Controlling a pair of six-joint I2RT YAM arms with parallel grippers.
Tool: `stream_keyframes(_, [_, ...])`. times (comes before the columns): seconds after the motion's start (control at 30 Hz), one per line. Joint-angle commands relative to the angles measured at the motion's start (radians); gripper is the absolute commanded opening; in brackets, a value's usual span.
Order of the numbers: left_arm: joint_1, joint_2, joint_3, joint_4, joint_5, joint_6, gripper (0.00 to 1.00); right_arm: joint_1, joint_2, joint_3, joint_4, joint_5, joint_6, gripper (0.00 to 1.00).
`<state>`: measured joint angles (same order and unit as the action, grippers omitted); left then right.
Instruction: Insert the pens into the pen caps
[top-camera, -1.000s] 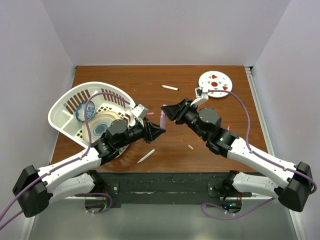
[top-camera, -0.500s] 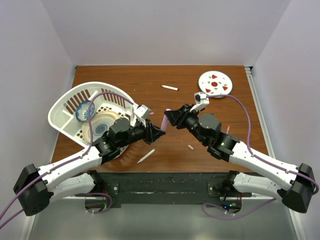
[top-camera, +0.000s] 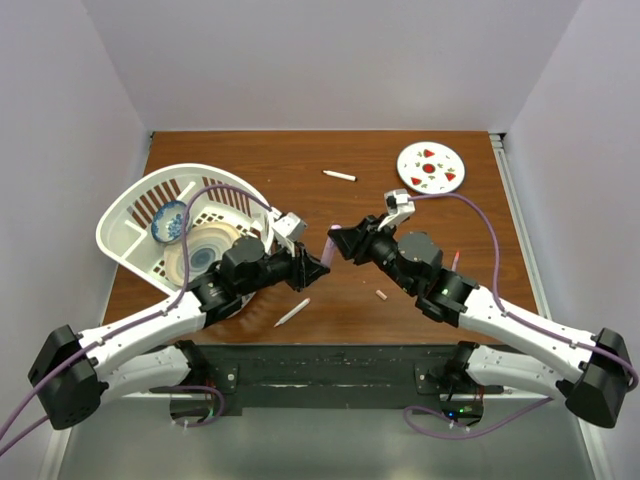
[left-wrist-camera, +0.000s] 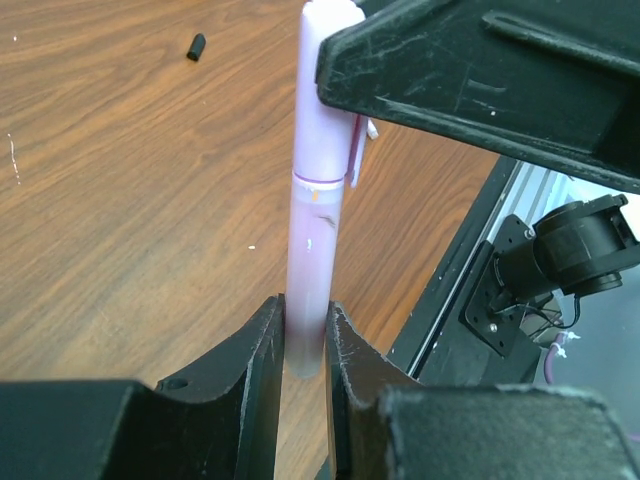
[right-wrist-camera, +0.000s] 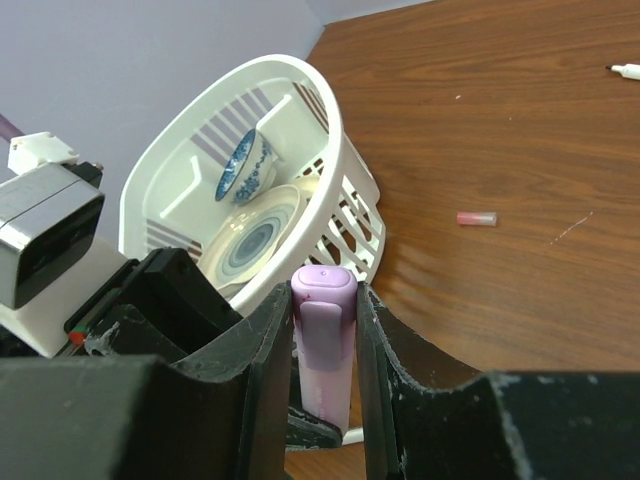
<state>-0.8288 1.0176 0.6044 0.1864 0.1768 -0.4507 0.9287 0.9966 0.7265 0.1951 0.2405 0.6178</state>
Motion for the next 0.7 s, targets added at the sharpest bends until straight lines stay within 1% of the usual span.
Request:
stream_keyframes(0.0, [0.025, -0.004, 0.097, 0.268, -0.175, 0.01, 0.0, 0.042, -0.01, -0.084, -0.157, -0.217, 0.026, 0.0])
stream_keyframes(0.1, [0.023, 0.016, 0.107, 0.286, -0.174, 0.018, 0.0, 0.044, -0.016, -0.127, -0.115, -0.236, 0.077, 0.0])
stream_keyframes(0.2, [0.025, 0.03, 0.121, 0.295, -0.204, 0.027, 0.0, 0.051, -0.016, -0.162, -0.091, -0.237, 0.097, 0.0])
stream_keyframes(0.37, [0.03, 0.059, 0.15, 0.292, -0.215, 0.04, 0.0, 0.065, -0.009, -0.214, -0.062, -0.263, 0.115, 0.0])
stream_keyframes(0.53, [0.049, 0.079, 0.163, 0.317, -0.197, 0.029, 0.0, 0.101, 0.011, -0.231, -0.033, -0.248, 0.126, 0.0])
stream_keyframes(0.67, [0.057, 0.085, 0.185, 0.315, -0.209, 0.041, 0.0, 0.134, 0.037, -0.245, -0.022, -0.242, 0.129, 0.0])
